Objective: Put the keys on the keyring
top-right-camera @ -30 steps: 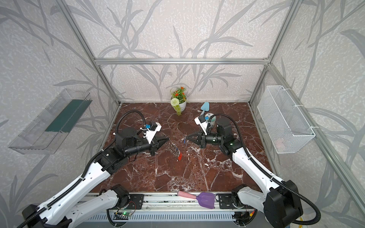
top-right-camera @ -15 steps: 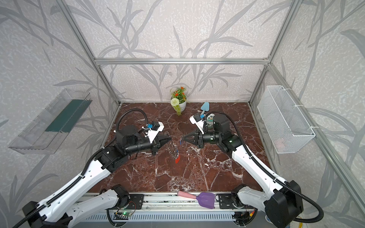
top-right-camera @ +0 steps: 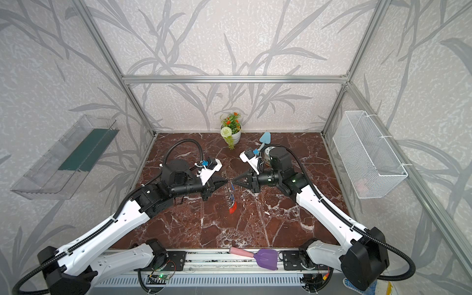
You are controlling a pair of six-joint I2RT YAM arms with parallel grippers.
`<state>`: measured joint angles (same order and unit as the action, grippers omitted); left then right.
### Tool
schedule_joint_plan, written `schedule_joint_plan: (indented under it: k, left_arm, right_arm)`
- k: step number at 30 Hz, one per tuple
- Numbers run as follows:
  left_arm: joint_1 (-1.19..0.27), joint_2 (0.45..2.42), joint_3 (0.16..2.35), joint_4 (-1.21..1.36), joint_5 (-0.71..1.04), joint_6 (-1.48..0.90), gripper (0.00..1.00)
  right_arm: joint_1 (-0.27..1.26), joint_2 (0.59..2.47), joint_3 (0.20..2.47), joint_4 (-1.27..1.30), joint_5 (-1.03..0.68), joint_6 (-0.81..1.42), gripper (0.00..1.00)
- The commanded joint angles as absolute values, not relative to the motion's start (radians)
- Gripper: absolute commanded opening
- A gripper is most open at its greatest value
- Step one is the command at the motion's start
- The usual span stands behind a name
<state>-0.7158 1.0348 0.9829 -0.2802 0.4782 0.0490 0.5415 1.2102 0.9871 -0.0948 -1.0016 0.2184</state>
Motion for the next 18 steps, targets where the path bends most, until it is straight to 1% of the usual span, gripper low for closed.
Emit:
schedule_joint_plan:
  k: [1,18]
  left_arm:
    - [-0.729,1.032,1.029,-0.271,0.476,0.078,0.00]
    - [-0.754,1.029,1.023,-0.276,0.468,0.086,0.00]
  right_arm:
    - [0.550,1.206,1.012,-0.095,-0.984,0.200,0.00]
    - [0.555,1.204,0.992,-0.108,-0.921,0.214,0.00]
